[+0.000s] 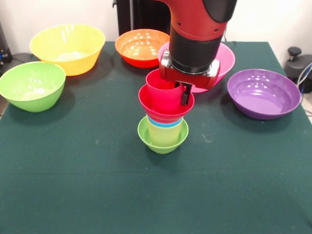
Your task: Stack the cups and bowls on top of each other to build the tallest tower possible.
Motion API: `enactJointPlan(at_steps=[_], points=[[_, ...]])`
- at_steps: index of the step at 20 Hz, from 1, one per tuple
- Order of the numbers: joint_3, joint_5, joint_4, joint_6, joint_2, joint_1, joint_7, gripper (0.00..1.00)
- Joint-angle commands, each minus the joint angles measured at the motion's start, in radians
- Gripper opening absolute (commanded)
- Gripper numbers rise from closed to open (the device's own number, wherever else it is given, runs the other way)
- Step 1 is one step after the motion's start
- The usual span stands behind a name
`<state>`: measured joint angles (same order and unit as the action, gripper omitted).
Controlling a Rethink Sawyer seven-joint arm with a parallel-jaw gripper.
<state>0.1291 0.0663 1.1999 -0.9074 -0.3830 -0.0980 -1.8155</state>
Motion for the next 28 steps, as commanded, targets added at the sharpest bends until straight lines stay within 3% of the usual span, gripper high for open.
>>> enactJointPlan(at_steps=[1,10,20,28], points=[[-0.048,0.001,0.049,0.021,0.029,0.025,-0.157,0.0],[-0.043,-0.009,0.046,0.044,0.029,0.021,-0.142,0.0],[-0.05,-0.004,-0.033,0.017,0.065,0.005,-0.132,0.0],[-0.053,-0.003,0.0,0.044,0.047,0.003,-0.129,0.0]])
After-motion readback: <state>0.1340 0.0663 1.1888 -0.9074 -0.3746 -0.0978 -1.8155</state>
